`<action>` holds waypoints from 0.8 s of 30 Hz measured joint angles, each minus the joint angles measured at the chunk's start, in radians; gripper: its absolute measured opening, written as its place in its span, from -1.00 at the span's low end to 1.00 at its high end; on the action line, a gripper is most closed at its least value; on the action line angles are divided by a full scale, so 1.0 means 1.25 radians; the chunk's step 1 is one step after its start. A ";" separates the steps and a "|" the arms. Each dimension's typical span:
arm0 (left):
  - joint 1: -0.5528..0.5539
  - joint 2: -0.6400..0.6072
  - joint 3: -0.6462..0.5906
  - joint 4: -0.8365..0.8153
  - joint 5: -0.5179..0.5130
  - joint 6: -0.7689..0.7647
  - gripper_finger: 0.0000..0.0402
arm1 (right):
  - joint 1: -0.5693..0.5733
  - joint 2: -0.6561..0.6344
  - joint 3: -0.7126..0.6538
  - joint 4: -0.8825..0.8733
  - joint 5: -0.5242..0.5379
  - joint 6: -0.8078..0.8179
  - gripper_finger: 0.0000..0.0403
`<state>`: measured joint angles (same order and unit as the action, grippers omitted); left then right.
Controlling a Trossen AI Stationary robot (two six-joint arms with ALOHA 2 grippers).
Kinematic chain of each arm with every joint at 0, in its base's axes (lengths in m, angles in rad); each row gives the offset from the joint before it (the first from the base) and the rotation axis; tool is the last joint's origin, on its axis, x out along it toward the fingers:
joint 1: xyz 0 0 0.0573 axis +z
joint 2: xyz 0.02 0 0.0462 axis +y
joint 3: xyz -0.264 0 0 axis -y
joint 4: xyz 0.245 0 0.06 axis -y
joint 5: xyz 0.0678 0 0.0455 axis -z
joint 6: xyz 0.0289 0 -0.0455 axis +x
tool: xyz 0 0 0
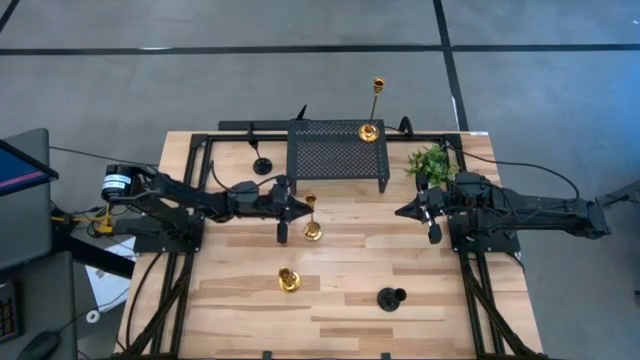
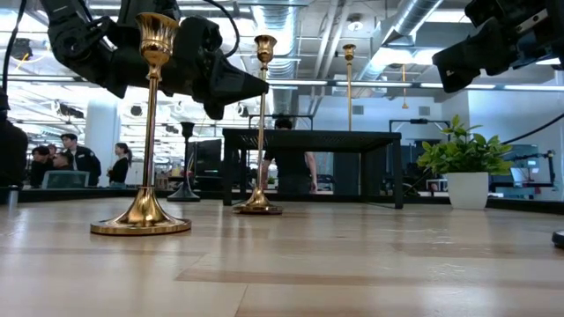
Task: Pick & Place candle stick holders
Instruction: Put the top gold candle holder on the shelf
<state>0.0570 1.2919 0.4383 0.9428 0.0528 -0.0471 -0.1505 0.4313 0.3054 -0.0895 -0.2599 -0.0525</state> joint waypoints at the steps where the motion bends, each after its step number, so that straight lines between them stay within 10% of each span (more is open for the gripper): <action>1: 0.000 0.000 0.006 0.000 0.000 -0.006 -0.92 | 0.000 0.000 0.000 0.000 0.000 0.000 -1.00; 24: -0.010 -0.162 0.251 -0.412 -0.006 -0.023 -0.93 | 0.000 0.000 0.000 -0.006 0.000 -0.002 -1.00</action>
<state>0.0441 1.0895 0.7516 0.4283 0.0451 -0.0760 -0.1506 0.4313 0.3054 -0.0967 -0.2599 -0.0547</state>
